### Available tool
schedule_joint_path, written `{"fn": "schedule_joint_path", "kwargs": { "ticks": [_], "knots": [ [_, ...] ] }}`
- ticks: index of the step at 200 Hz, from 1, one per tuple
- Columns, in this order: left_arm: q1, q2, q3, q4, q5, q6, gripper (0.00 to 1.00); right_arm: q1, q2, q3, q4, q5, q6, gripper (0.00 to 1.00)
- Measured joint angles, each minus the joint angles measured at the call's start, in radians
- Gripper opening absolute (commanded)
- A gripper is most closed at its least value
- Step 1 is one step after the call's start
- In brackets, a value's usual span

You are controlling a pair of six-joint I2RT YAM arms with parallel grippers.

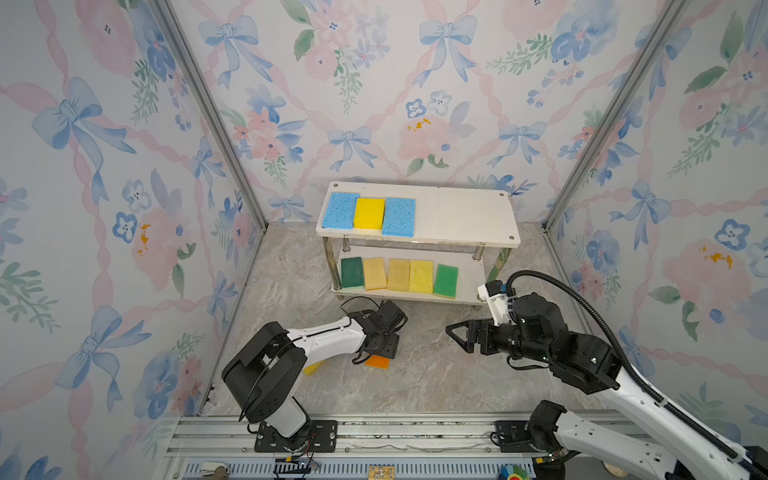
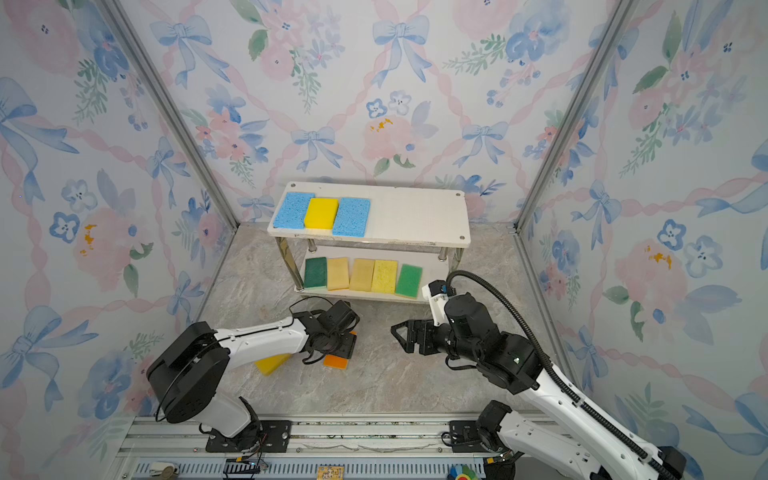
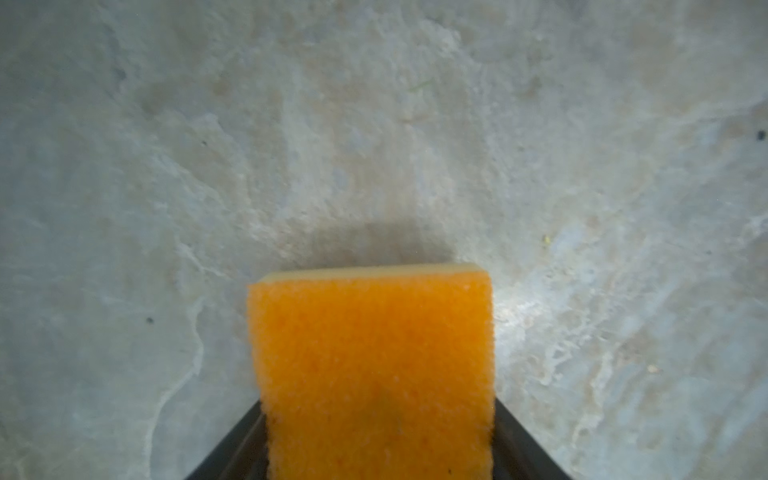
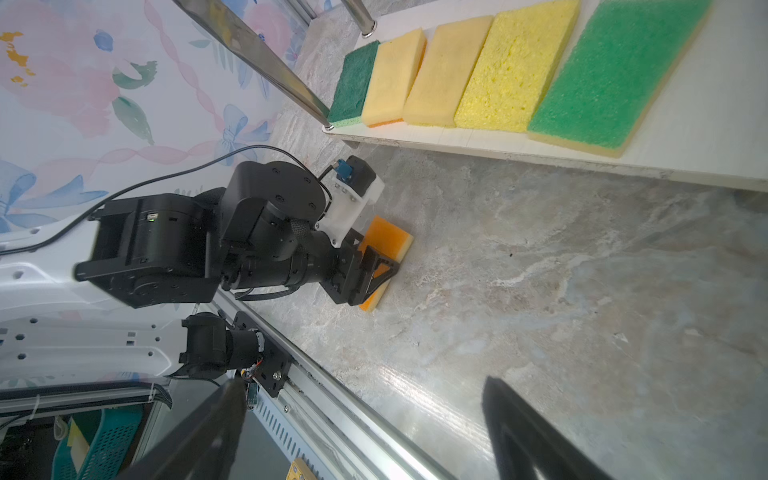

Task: Place and organize the cleaning sponges onto the shelf
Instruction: 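Grasp the orange sponge on the table with the left gripper and lift it, then raise the orange sponge with the left gripper while the right gripper approaches it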

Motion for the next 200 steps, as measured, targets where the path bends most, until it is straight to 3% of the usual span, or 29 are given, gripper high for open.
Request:
{"fn": "schedule_joint_path", "kwargs": {
  "ticks": [32,63,149,170,200],
  "knots": [
    [-0.035,-0.013,-0.001,0.0,0.032,-0.047,0.97,0.014,0.011,-0.017,0.004,0.01,0.01,0.92],
    [-0.037,-0.013,-0.021,0.004,0.042,-0.072,0.97,0.032,0.026,-0.019,0.015,0.024,0.018,0.92],
    [0.197,-0.122,-0.106,0.127,0.225,-0.038,0.72,0.117,0.094,-0.03,0.053,0.062,0.04,0.92],
    [0.219,-0.112,-0.145,0.168,0.273,-0.026,0.63,0.118,0.103,-0.03,0.06,0.069,0.04,0.92],
    [0.221,-0.09,-0.174,0.234,0.319,-0.025,0.4,0.121,0.117,-0.03,0.063,0.074,0.041,0.92]
  ]
}}
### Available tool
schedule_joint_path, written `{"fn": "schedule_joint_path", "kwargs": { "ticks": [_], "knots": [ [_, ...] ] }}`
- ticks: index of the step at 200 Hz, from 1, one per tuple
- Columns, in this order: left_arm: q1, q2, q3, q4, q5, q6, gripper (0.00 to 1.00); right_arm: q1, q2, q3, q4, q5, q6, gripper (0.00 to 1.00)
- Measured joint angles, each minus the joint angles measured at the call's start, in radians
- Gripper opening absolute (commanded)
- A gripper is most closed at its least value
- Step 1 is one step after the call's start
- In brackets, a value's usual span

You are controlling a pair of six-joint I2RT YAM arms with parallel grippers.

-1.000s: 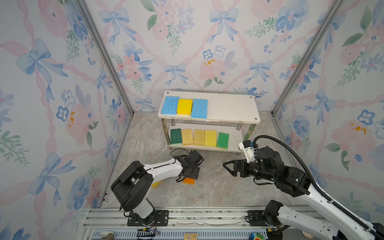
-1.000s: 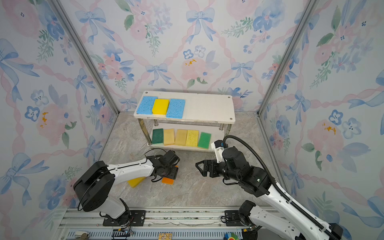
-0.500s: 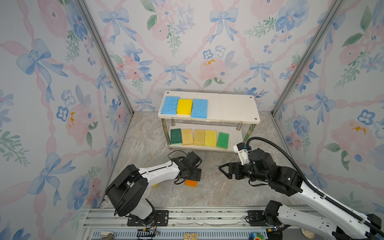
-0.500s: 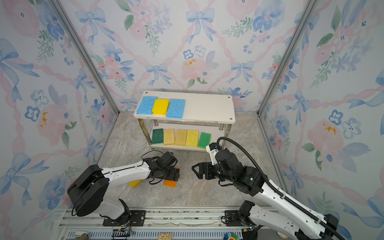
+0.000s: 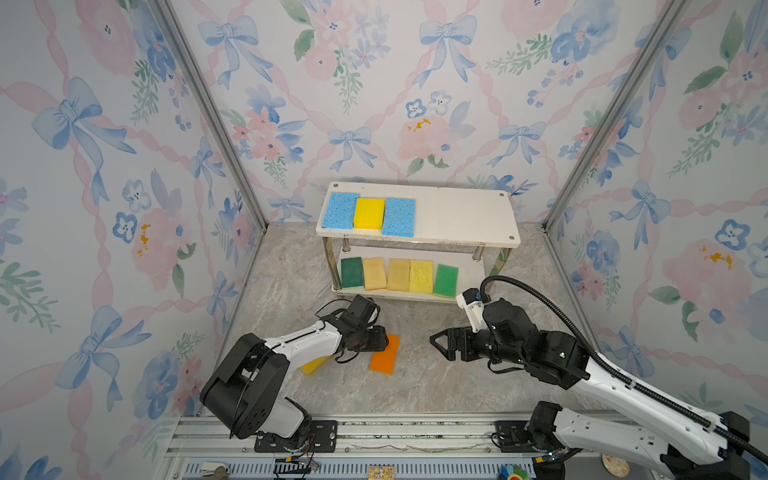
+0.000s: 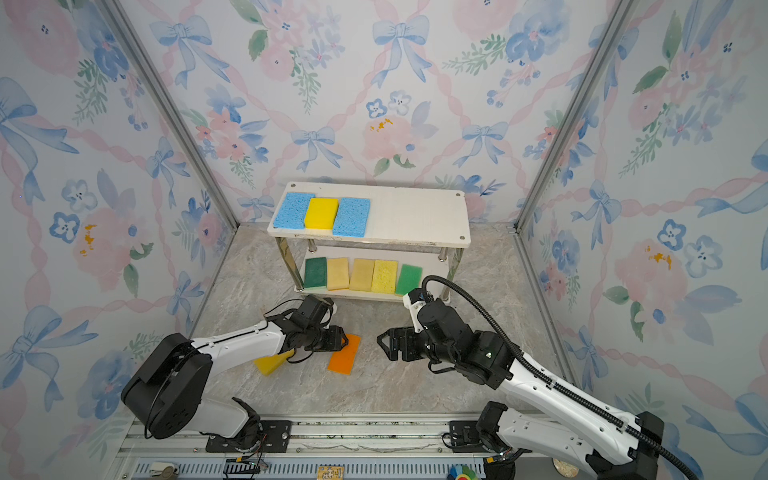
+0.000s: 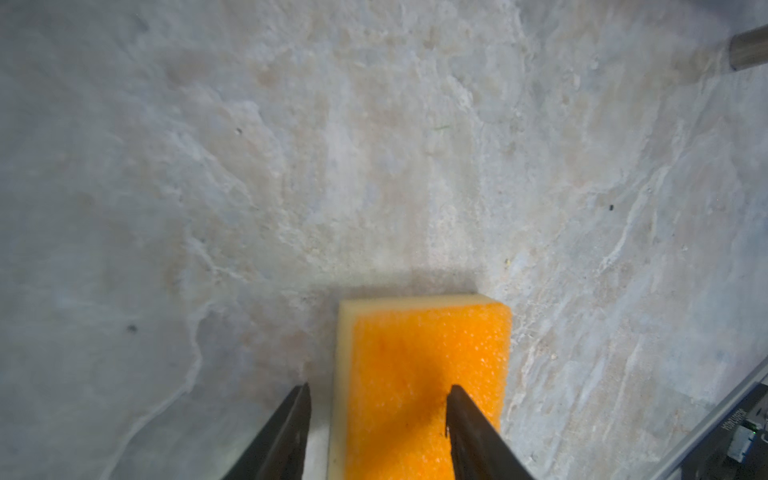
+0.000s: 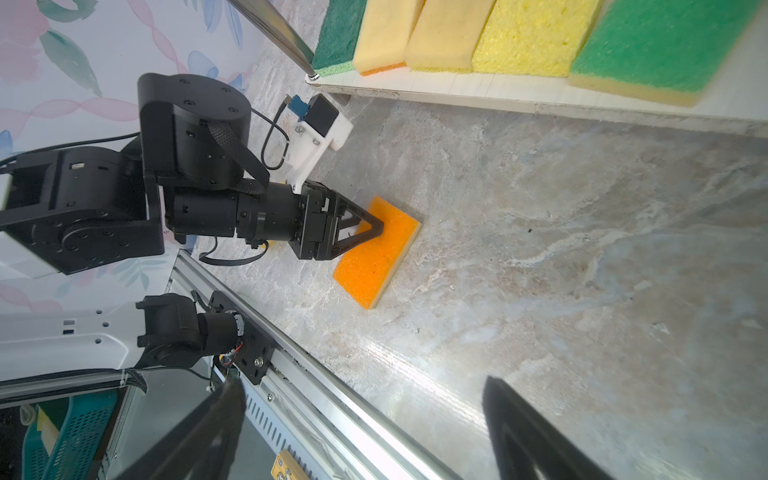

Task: Place and organize the cleaning sponges onto the shelf
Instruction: 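Raise the orange sponge with the left gripper while the right gripper approaches it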

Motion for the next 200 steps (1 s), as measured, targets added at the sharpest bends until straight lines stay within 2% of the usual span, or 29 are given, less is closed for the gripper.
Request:
{"fn": "schedule_joint_path", "kwargs": {
  "ticks": [38,69,92,119,157,173,200],
  "knots": [
    [0.002,0.009,-0.018,0.051,0.036,0.003,0.0,0.01,0.013,0.0,0.003,0.006,0.002,0.92],
    [0.002,-0.029,-0.045,0.069,0.049,-0.012,0.0,0.01,0.037,0.0,0.013,0.006,0.002,0.93],
    [0.002,-0.156,-0.103,0.066,0.05,-0.064,0.0,0.011,0.063,0.0,0.028,0.006,0.002,0.93],
    [0.007,-0.414,-0.197,0.114,0.045,-0.208,0.0,0.017,0.087,0.002,0.04,0.006,0.002,0.93],
    [0.018,-0.82,-0.367,0.269,0.01,-0.499,0.0,0.032,0.113,0.045,0.052,0.005,-0.01,0.89],
    [0.024,-0.889,-0.398,0.304,0.011,-0.586,0.0,0.039,0.138,0.084,0.062,-0.006,-0.023,0.84],
    [0.027,-0.899,-0.393,0.324,0.029,-0.66,0.0,0.067,0.208,0.15,0.09,-0.045,-0.05,0.76]
  ]
}}
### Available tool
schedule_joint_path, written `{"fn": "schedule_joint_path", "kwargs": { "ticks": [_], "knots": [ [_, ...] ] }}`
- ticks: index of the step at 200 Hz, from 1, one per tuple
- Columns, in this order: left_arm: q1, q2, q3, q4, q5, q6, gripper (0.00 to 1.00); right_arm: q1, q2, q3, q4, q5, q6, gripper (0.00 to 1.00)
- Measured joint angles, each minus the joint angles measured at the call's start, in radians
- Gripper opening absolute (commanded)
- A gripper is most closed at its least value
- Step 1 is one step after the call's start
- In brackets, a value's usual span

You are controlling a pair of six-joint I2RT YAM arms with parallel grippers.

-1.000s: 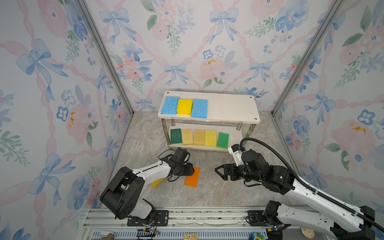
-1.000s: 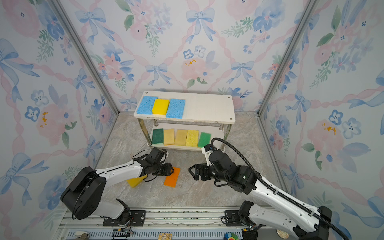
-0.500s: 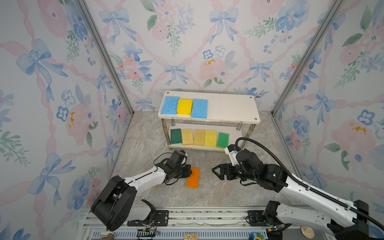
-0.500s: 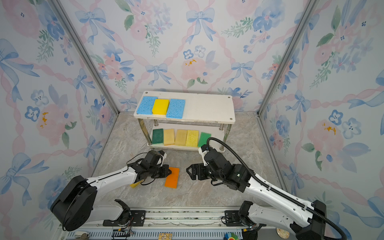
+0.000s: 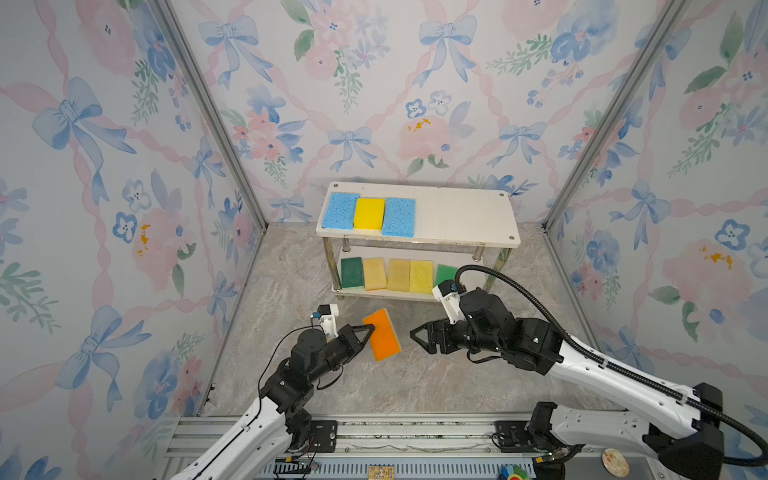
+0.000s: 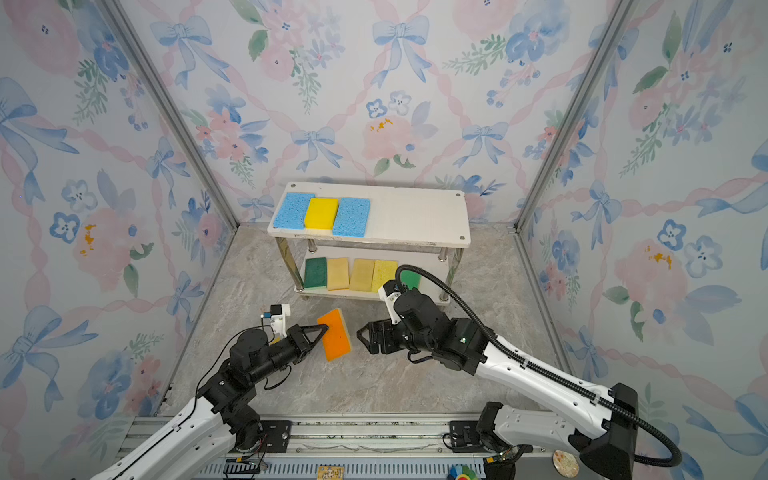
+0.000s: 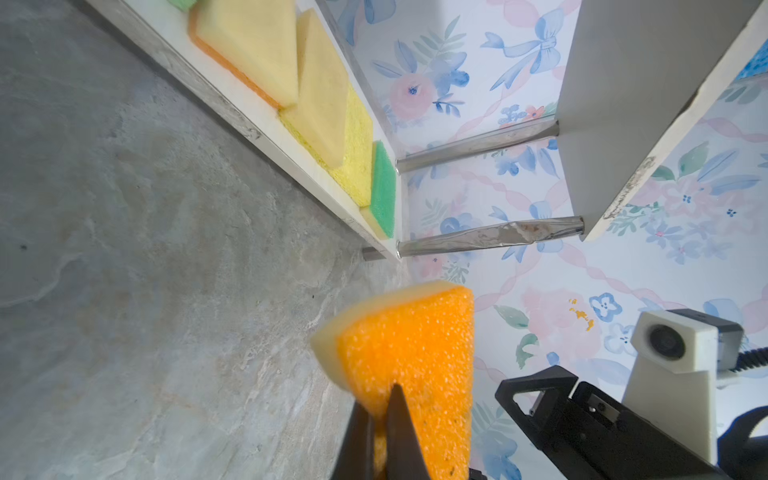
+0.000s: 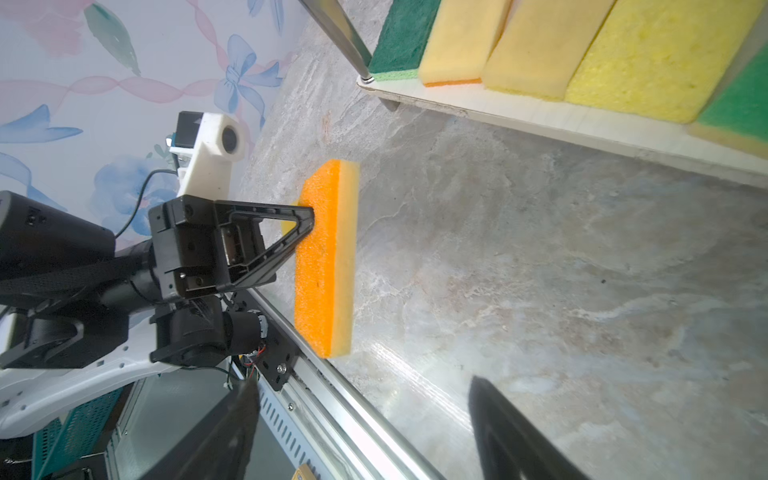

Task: Place and organize the cleaning sponges onto the shelf
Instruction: 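Raise the orange sponge with the left gripper while the right gripper approaches it, then grasp the orange sponge with the right gripper while the left gripper releases it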

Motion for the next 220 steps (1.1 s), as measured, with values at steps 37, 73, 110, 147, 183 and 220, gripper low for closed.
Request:
{"fn": "schedule_joint_path", "kwargs": {
  "ticks": [37,73,110,147,183,220],
  "knots": [
    [0.0,0.005,0.073,-0.014,0.013,-0.018,0.0,0.049,0.071,0.032,0.021,-0.022,-0.016,0.63],
    [0.0,0.014,0.109,-0.013,0.021,-0.017,0.0,0.061,0.088,0.033,0.036,-0.032,-0.018,0.52],
    [0.0,0.02,0.109,-0.016,0.021,-0.015,0.0,0.07,0.106,0.045,0.055,-0.034,-0.016,0.38],
    [0.0,0.02,0.109,-0.016,0.021,-0.015,0.0,0.073,0.12,0.051,0.065,-0.042,-0.013,0.29],
    [0.0,0.02,0.109,-0.016,0.021,-0.015,0.0,0.073,0.127,0.051,0.069,-0.048,-0.01,0.19],
    [0.0,0.02,0.109,-0.016,0.021,-0.015,0.0,0.073,0.127,0.051,0.071,-0.048,-0.004,0.09]
  ]
}}
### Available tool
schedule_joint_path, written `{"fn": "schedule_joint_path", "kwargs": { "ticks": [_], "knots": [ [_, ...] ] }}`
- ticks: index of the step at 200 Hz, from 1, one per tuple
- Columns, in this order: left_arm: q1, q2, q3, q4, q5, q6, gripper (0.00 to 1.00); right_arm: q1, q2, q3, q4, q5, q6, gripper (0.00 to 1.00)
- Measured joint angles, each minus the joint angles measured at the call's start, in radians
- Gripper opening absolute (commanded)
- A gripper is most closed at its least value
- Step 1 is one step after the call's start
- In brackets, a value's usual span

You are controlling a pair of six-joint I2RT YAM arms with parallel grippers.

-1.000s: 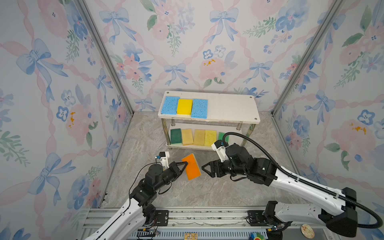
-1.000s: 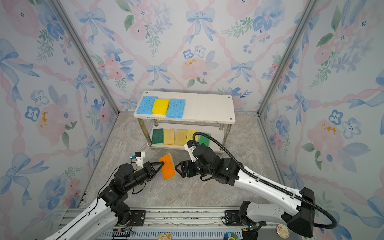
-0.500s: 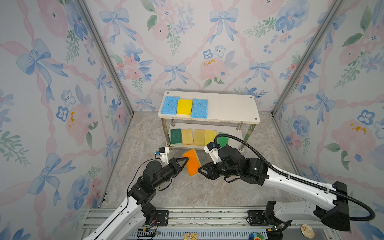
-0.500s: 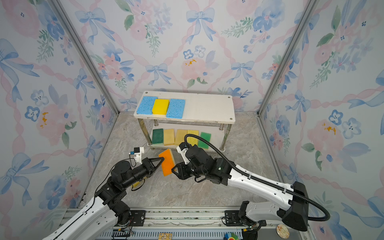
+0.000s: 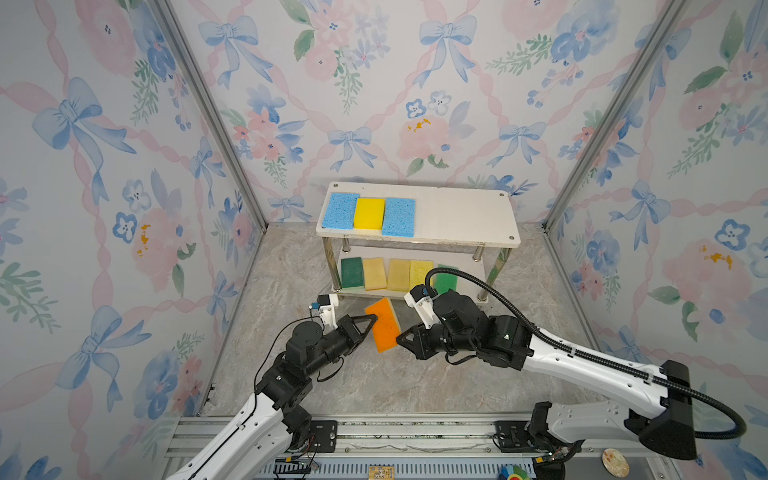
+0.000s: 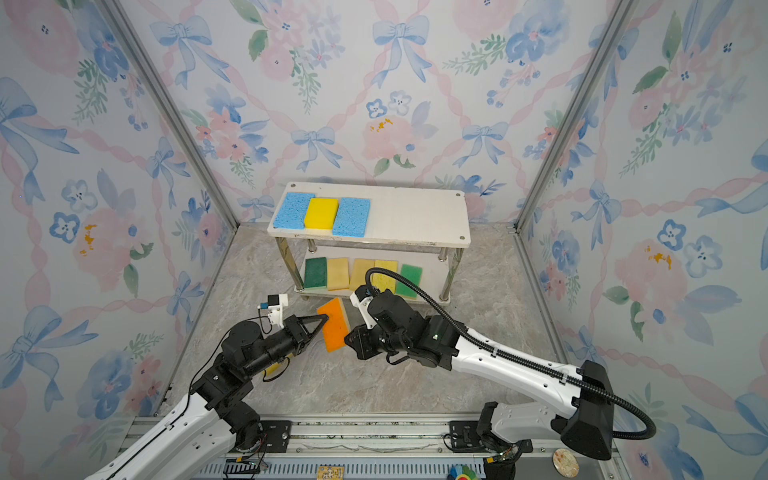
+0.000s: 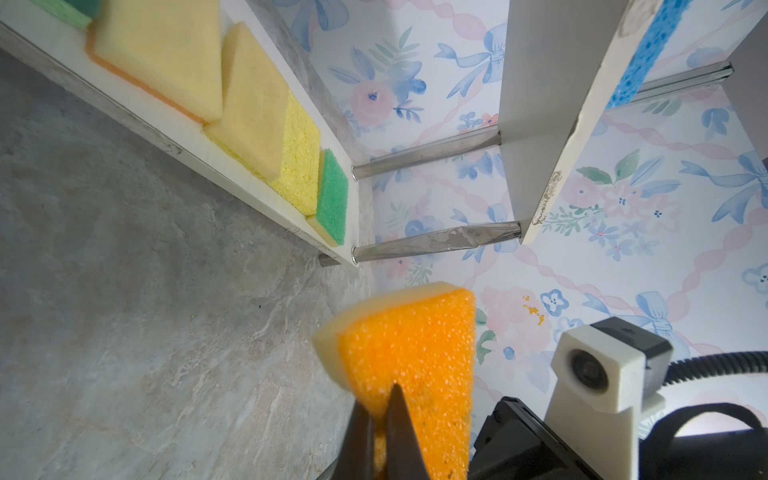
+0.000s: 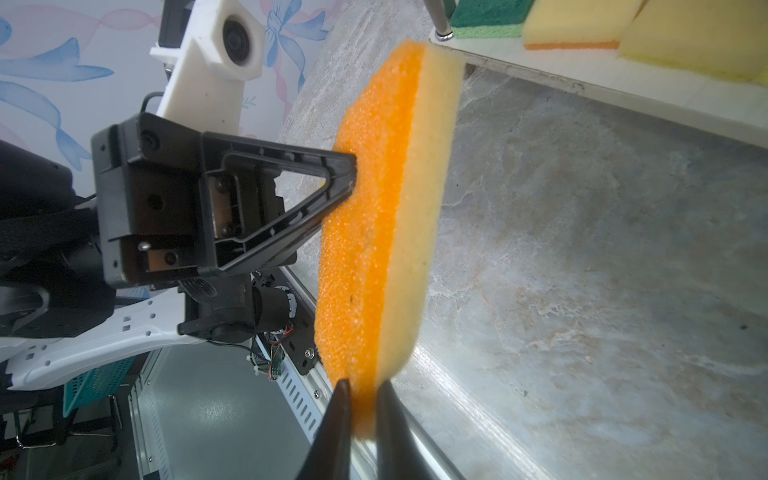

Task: Place and organize the cleaning sponges onto the shelf
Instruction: 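Grasp the orange sponge with the right gripper while the left gripper releases it, then carry the orange sponge up to the top shelf with the right gripper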

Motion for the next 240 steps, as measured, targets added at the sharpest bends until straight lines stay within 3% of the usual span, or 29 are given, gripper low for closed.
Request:
{"fn": "schedule_joint_path", "kwargs": {
  "ticks": [10,18,26,40,60,104,120,176,240],
  "knots": [
    [0.0,0.0,0.0,0.0,0.0,0.0,0.0,0.0,0.0,0.0,0.0,0.0,-0.003,0.06],
    [0.0,0.0,0.0,0.0,0.0,0.0,0.07,0.0,0.0,0.0,0.0,0.0,-0.003,0.06],
    [0.0,0.0,0.0,0.0,0.0,0.0,0.17,0.0,0.0,0.0,0.0,0.0,0.0,0.05],
    [0.0,0.0,0.0,0.0,0.0,0.002,0.45,0.0,0.0,0.0,0.0,0.0,0.0,0.04],
    [0.001,-0.001,0.0,0.0,0.001,0.008,0.67,0.0,0.0,0.0,0.0,0.0,0.0,0.04],
    [0.009,-0.008,0.012,-0.035,0.003,0.047,0.93,0.0,0.0,0.004,-0.015,0.019,-0.002,0.02],
    [0.035,-0.013,0.042,-0.09,0.003,0.079,0.98,0.0,0.0,0.019,-0.053,0.039,-0.008,0.02],
    [0.184,-0.027,0.223,-0.3,-0.016,0.287,0.98,0.0,-0.069,0.083,-0.211,0.08,-0.069,0.0],
    [0.275,-0.003,0.249,-0.438,-0.039,0.435,0.98,-0.006,-0.206,0.289,-0.334,0.08,-0.172,0.01]
  ]
}}
